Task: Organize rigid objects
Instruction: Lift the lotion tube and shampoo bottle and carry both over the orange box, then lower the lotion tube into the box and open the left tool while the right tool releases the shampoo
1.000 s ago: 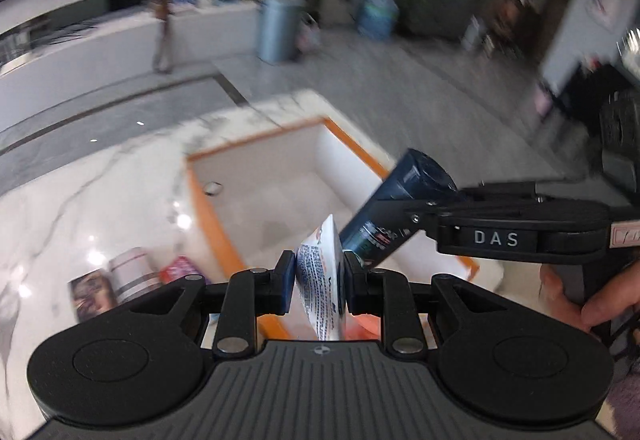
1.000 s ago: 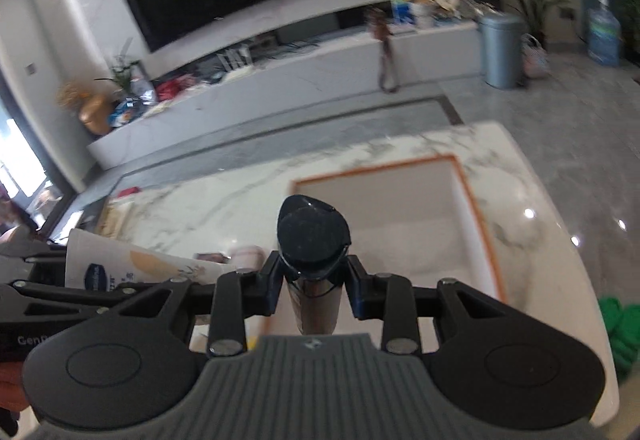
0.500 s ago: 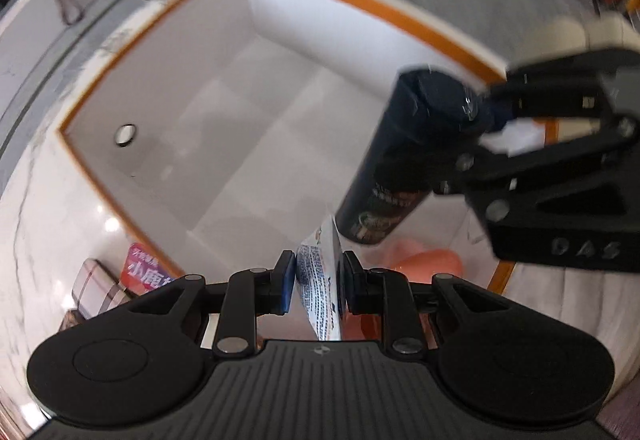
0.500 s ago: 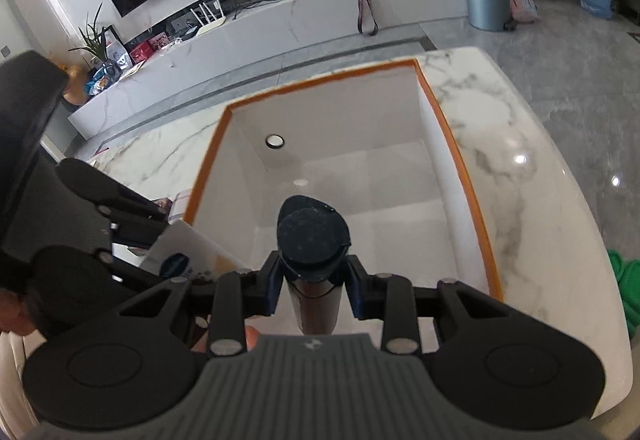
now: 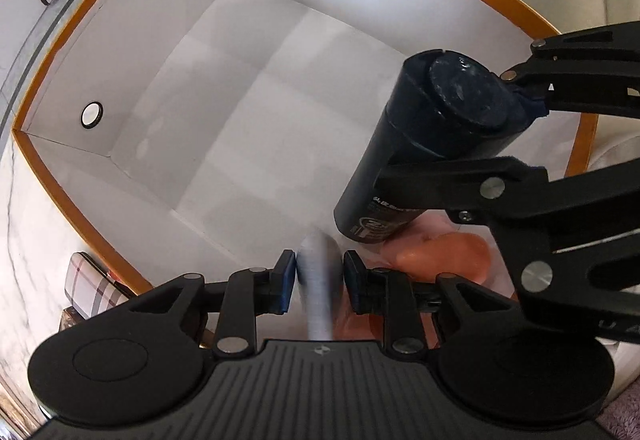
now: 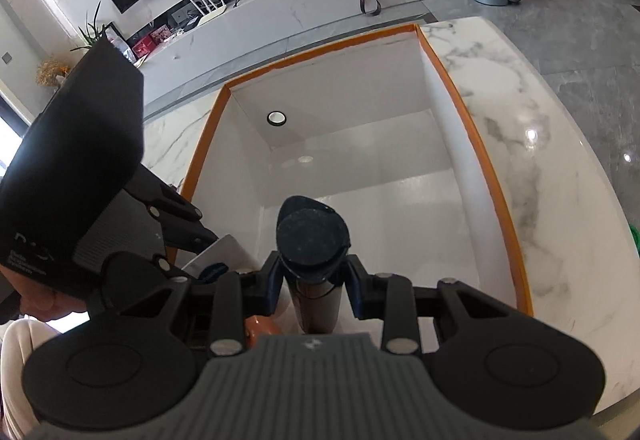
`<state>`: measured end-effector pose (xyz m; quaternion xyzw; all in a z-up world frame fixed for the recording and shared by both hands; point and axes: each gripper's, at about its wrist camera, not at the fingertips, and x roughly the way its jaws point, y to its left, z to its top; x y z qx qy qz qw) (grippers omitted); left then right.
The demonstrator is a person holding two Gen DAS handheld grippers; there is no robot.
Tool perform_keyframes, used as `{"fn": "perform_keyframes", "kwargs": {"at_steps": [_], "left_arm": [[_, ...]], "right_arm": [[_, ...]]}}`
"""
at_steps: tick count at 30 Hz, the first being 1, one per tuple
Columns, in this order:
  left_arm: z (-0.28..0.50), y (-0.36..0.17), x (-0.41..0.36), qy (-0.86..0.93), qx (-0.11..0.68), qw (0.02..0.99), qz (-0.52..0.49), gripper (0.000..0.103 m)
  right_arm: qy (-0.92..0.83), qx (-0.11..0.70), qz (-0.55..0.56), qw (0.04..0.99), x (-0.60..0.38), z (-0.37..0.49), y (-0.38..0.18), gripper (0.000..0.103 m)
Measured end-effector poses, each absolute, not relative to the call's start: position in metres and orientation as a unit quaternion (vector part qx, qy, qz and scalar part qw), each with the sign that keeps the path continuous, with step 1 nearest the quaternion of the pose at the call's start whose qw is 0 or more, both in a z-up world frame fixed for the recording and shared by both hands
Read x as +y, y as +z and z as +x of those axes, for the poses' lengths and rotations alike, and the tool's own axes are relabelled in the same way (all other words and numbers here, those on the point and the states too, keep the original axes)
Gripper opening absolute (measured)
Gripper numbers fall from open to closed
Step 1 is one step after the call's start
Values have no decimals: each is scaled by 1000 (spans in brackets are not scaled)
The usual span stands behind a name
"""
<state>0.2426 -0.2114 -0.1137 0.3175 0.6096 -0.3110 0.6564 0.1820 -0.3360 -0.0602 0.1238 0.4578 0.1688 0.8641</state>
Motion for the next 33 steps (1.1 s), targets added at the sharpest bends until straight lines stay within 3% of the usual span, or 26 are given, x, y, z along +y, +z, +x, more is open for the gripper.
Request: {"fn": "perform_keyframes", "kwargs": {"at_steps": [9,14,16,25,33], "left_arm": [[234,-91,-181,-317,582,686,300,37],[228,-85,-158,-313,585,696,274,15],[227,-86,-150,-301,595,700,256,11],[234,-86,-98,-229,659,710,94,10],[237,-84,-102,-197,673,712,28,7]], "right_arm": [[171,459,116,864,-331,180,-58,34],[173,459,97,866,-325,179,-55,34],[178,459,93,865,-320,179,-54,34],[171,470,85,862,-315,188,-56,34],[173,476,68,860,-307,189,-57,34]]}}
